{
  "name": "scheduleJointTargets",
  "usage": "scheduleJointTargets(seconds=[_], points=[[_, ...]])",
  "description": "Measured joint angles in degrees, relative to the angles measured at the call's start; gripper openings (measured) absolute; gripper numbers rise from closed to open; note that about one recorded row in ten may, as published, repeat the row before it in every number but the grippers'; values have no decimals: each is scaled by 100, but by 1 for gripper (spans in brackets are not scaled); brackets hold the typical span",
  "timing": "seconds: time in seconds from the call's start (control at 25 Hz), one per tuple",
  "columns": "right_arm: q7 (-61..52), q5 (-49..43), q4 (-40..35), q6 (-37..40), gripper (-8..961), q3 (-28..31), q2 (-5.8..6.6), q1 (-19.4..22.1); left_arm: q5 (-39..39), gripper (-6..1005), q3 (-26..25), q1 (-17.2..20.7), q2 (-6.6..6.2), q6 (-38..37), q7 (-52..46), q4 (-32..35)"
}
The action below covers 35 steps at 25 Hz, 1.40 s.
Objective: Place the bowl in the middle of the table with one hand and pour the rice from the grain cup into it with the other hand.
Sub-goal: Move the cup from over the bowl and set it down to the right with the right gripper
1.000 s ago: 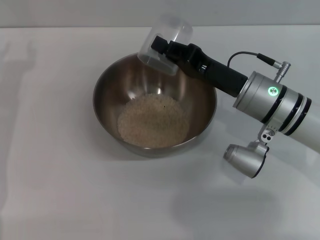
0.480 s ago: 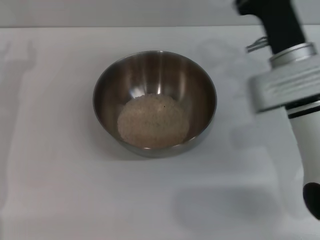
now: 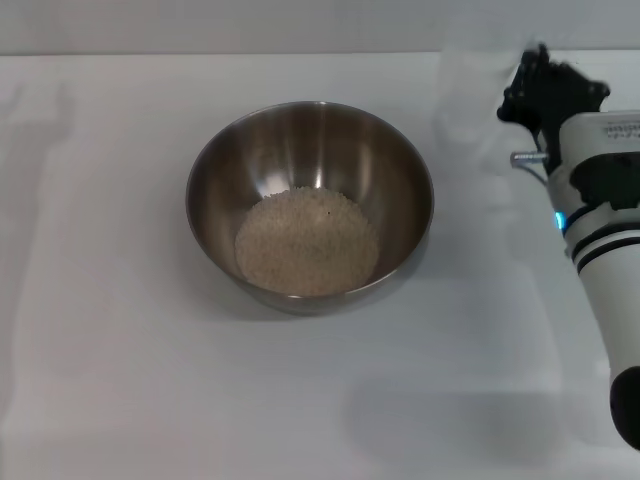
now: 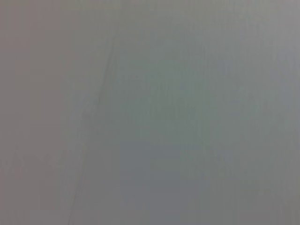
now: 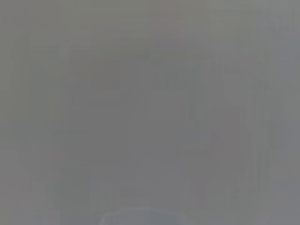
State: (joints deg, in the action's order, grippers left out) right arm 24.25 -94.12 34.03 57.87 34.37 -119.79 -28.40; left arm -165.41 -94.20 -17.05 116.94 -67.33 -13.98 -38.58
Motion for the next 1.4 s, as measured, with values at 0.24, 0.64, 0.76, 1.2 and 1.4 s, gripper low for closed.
scheduleJointTargets(seconds=[0.24, 0.64, 0.76, 1.2, 1.4], points=[[-72, 43, -91, -658, 11, 21, 5, -15, 1, 543, 0, 15, -1, -27, -5, 0], [-97, 54, -289, -1084, 10, 25, 17, -39, 0, 543, -1, 28, 14, -114, 15, -1], [-116, 56, -338, -1130, 10, 26, 20, -40, 0, 544, -1, 28, 21, -115, 24, -1], [-404, -220, -543, -1406, 52, -39, 36, -206, 0, 543, -23, 6, 5, -114, 36, -10], [-468, -558, -510, -1266, 158, -43, 30, -54, 0, 543, -48, -10, -3, -114, 36, -8]])
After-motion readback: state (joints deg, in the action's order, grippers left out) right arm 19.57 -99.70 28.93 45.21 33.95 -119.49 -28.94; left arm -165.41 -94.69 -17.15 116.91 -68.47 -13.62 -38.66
